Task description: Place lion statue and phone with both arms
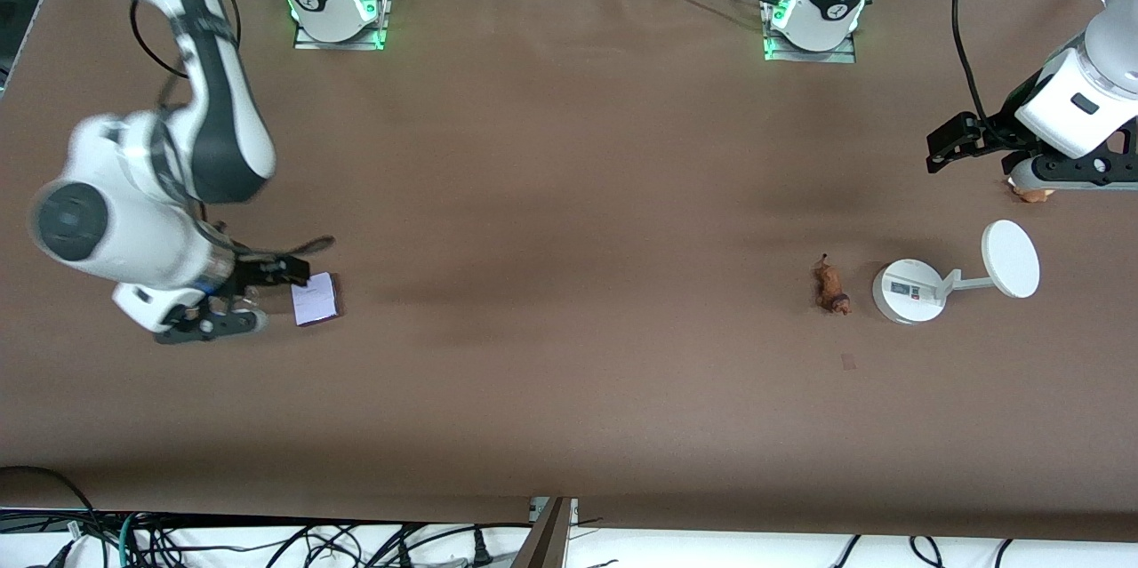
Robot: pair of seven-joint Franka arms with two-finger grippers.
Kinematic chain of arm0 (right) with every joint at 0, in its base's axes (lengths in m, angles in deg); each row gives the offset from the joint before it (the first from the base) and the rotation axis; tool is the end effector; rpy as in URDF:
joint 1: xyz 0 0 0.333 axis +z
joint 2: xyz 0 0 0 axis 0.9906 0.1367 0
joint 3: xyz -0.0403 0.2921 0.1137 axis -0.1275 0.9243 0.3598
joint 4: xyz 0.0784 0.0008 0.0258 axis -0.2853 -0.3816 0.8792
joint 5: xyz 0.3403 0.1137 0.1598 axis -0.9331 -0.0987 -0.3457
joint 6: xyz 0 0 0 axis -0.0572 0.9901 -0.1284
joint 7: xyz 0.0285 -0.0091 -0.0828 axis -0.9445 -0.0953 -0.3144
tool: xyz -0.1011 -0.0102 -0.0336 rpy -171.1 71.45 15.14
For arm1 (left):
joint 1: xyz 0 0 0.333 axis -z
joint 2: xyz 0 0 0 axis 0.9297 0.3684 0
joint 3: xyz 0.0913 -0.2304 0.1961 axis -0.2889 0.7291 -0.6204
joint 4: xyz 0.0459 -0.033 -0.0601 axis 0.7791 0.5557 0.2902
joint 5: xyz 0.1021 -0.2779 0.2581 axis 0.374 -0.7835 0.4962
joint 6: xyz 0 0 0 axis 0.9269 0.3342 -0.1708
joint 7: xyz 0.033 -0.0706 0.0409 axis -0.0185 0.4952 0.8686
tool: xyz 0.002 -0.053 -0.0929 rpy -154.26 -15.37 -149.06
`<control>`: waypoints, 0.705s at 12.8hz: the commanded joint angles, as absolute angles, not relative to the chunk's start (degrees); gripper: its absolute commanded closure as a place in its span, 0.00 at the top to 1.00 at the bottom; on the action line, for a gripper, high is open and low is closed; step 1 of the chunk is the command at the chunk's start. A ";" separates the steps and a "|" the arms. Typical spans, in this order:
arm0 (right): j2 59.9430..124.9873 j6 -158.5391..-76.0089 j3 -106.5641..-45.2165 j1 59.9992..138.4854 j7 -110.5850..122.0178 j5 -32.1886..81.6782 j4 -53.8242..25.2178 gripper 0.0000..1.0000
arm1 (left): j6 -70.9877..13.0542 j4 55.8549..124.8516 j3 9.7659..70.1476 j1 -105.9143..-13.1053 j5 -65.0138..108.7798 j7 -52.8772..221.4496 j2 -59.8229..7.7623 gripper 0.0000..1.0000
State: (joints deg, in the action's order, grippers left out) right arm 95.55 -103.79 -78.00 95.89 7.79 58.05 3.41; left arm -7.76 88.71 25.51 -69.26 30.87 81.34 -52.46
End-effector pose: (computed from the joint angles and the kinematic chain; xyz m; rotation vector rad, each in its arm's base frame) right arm 0.6764 0.0940 0.4271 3.1275 0.2420 -0.1530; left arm 0.5539 -0.0284 0.5756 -3.1391 -0.0162 0.0381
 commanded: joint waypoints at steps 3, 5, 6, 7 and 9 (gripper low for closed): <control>97.30 -84.92 -78.09 95.77 8.73 58.16 21.93 1.00 | -7.25 88.29 25.67 -69.61 30.08 80.30 -52.44 1.00; 96.87 -82.43 -78.52 95.59 8.90 58.08 24.51 1.00 | -7.25 88.29 25.67 -69.61 30.08 80.21 -52.44 1.00; 94.86 -80.68 -78.70 95.42 8.82 57.99 25.21 1.00 | -7.25 88.29 25.67 -69.70 30.08 80.30 -52.44 1.00; 93.27 -79.97 -78.62 95.33 8.81 57.90 25.22 1.00 | -7.25 88.29 25.67 -69.62 30.08 80.30 -52.36 1.00; 91.42 -78.30 -78.61 95.24 8.38 58.16 25.30 1.00 | -7.25 88.29 25.67 -69.61 30.08 80.30 -52.44 1.00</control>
State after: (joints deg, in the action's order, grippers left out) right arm 93.27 -80.69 -78.78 95.57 8.27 58.08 24.77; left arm -7.76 88.71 25.51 -69.26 30.87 81.34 -52.43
